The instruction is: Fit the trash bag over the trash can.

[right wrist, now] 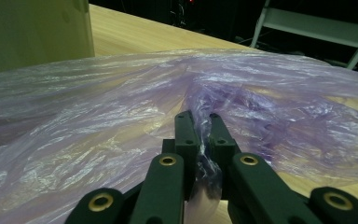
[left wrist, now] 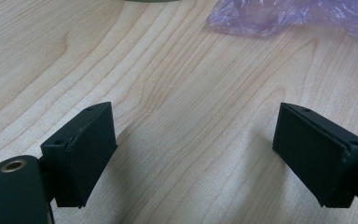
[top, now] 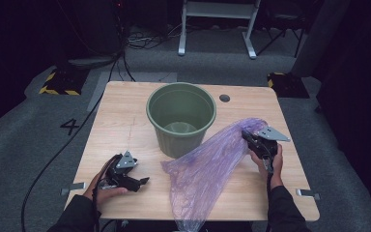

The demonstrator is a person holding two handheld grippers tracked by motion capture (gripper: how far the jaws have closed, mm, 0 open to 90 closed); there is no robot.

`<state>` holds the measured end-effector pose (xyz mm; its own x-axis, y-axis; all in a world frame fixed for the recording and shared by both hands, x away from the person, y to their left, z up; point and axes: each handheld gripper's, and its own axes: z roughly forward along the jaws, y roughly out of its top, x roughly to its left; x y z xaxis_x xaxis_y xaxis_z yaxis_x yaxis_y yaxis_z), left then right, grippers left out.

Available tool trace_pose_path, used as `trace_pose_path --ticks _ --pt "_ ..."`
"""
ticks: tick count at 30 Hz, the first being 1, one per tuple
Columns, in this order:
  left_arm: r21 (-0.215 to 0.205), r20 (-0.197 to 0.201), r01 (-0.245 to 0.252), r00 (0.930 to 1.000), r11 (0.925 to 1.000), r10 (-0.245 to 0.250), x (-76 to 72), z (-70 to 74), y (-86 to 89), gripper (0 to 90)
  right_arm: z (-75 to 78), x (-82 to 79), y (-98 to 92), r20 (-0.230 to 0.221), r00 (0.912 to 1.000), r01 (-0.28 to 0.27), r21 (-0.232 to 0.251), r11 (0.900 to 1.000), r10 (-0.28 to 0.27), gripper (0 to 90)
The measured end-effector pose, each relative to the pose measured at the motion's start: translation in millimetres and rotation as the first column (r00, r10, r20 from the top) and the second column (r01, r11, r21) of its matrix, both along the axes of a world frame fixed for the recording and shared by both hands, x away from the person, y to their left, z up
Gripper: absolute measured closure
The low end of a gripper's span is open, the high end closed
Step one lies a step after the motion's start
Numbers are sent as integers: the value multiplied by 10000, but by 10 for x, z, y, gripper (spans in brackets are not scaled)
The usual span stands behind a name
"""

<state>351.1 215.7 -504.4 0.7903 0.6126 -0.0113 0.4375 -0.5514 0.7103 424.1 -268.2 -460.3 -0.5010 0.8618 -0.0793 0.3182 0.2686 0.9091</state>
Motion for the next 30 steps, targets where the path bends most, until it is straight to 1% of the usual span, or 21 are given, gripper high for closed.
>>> trace_pose_path --ticks 3,4,5,6,8,9,10,12,13,15,17,19,21,22,24,25,26,27,28,30 --pt "122 -86 -189 9998 9997 190 11 19 -25 132 36 -7 25 130 9999 -69 -64 10000 70 867" --pt "44 -118 -292 9995 9996 292 15 30 -36 154 44 -8 33 160 9998 -94 -40 9999 95 867" --pt "-36 -87 -263 9996 9996 262 16 52 -50 181 54 -8 43 186 9998 -115 -55 9999 116 867" --pt "-98 3 -175 9998 9998 175 12 74 -57 172 66 -5 61 210 9996 -179 -105 9998 181 867" --pt "-613 132 40 9999 9981 -32 -4 149 -88 177 80 -5 88 305 9990 -328 -224 9992 335 865" --pt "-770 213 61 9998 9970 -45 -10 191 -119 177 92 -5 104 365 9983 -449 -297 9986 459 864" --pt "-838 316 131 9994 9964 -105 -16 232 -159 179 112 -6 112 420 9976 -540 -325 9980 553 863" --pt "-1011 317 194 9994 9947 -163 -26 312 -279 193 161 -4 114 571 9964 -621 -243 9978 634 863" --pt "-1010 375 274 9990 9945 -237 -45 365 -376 194 184 -5 117 632 9959 -640 -239 9977 654 862" --pt "-1029 494 452 9980 9937 -403 -82 431 -525 195 220 -13 135 747 9949 -647 -382 9972 674 862" --pt "-937 609 771 9956 9926 -716 -137 486 -694 201 240 -28 160 826 9939 -685 -507 9964 725 861" --pt "-933 707 1216 9908 9882 -1152 -196 508 -862 195 261 -40 177 923 9932 -663 -591 9961 715 861" --pt "-862 702 1502 9870 9849 -1444 -221 493 -976 192 290 -52 186 1057 9918 -660 -572 9962 718 861" --pt "-745 682 1595 9856 9844 -1546 -220 469 -1034 188 306 -57 190 1092 9915 -654 -537 9964 710 861" --pt "-379 491 1664 9852 9853 -1645 -199 398 -1131 184 344 -62 200 1179 9900 -713 -510 9961 769 860" --pt "-312 402 1772 9836 9837 -1759 -184 357 -1161 184 366 -66 208 1249 9890 -730 -518 9960 790 860" --pt "-309 328 1943 9806 9805 -1933 -167 319 -1178 184 392 -71 216 1327 9877 -767 -517 9957 830 860" --pt "-259 278 1982 9799 9798 -1975 -149 283 -1195 183 418 -77 226 1393 9865 -794 -492 9956 856 860" --pt "-110 229 1930 9810 9811 -1927 -129 252 -1210 183 445 -83 236 1451 9852 -857 -437 9954 912 859" --pt "41 221 1766 9840 9843 -1766 -92 200 -1225 195 496 -91 256 1598 9820 -953 -442 9945 1012 856"
